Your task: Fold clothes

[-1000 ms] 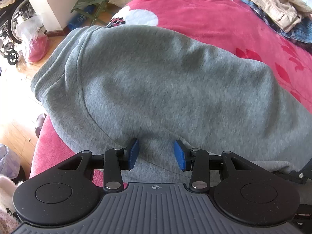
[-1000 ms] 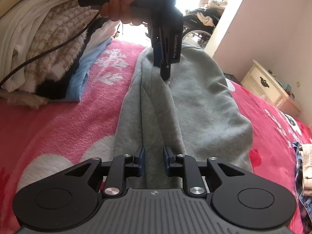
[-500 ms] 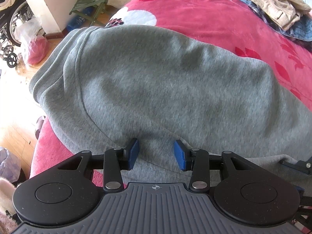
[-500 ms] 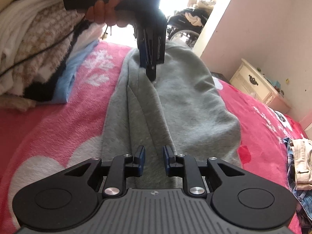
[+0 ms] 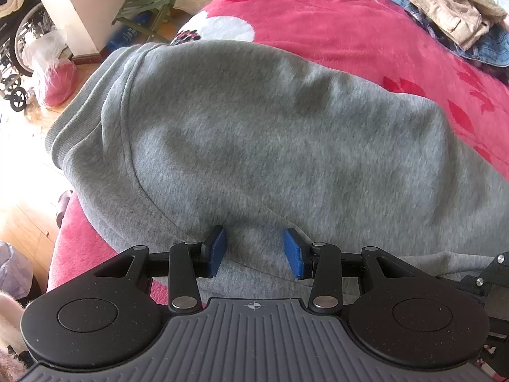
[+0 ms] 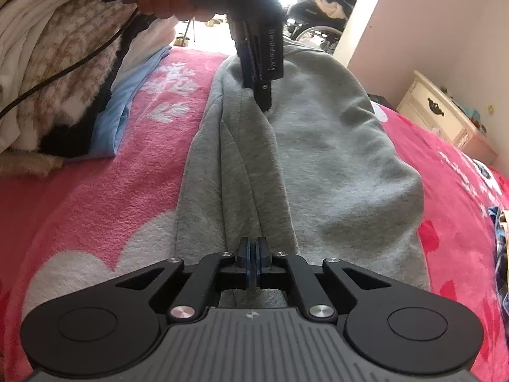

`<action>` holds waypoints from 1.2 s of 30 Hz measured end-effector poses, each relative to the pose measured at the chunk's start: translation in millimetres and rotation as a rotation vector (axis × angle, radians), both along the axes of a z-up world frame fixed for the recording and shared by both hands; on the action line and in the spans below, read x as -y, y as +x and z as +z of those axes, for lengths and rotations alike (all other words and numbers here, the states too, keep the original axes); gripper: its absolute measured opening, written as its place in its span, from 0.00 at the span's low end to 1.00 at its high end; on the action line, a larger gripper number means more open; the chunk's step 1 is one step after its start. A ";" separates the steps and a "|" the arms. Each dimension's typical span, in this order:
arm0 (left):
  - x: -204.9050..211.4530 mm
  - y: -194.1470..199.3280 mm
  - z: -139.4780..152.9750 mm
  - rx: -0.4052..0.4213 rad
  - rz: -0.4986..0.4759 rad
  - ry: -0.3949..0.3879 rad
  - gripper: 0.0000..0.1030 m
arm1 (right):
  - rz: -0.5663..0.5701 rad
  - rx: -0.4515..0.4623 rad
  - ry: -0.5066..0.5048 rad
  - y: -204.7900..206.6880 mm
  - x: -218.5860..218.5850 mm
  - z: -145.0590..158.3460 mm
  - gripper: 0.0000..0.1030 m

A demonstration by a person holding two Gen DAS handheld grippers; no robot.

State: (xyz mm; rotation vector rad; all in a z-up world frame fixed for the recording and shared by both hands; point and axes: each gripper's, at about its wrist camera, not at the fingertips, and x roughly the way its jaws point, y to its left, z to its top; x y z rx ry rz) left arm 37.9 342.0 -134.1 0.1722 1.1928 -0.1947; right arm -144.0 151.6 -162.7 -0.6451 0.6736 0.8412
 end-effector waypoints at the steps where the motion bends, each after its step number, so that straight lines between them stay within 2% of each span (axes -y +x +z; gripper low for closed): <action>1: -0.2 -0.3 0.0 0.001 0.000 -0.001 0.39 | -0.007 -0.013 0.010 2.1 1.3 1.2 0.02; 5: -2.9 -0.7 -0.2 0.000 -0.002 -0.004 0.39 | -0.049 -0.027 0.069 7.2 9.5 11.4 0.01; 9: -7.3 1.0 1.3 -0.001 0.010 -0.025 0.39 | -0.063 0.075 0.112 1.1 19.3 38.6 0.01; 11: -10.3 2.2 2.1 -0.005 0.024 -0.043 0.39 | -0.045 0.129 0.134 -5.7 22.5 55.0 0.01; 14: -13.5 2.4 3.8 -0.007 0.032 -0.058 0.39 | 0.029 0.136 0.141 -23.4 21.6 64.9 0.01; 20: -9.5 0.7 2.5 -0.003 0.007 -0.037 0.39 | 0.184 0.059 -0.017 -53.4 2.1 23.0 0.00; 23: -8.9 -0.6 2.5 0.000 -0.007 -0.025 0.39 | 0.176 0.040 0.017 -58.8 1.7 23.7 0.00; 25: -10.2 -0.3 2.6 -0.002 -0.005 -0.030 0.39 | 0.149 0.066 0.043 -60.2 3.9 28.4 0.02; 28: -11.6 0.7 2.6 -0.005 -0.001 -0.035 0.39 | 0.100 0.147 0.040 -57.9 7.6 30.9 0.22; 32: -12.8 0.2 2.9 -0.004 -0.001 -0.039 0.39 | 0.105 0.217 -0.075 -48.2 -0.1 12.9 0.22; 36: -14.1 -0.7 3.2 -0.002 -0.004 -0.043 0.39 | 0.101 0.208 -0.119 -39.4 -5.2 -6.1 0.18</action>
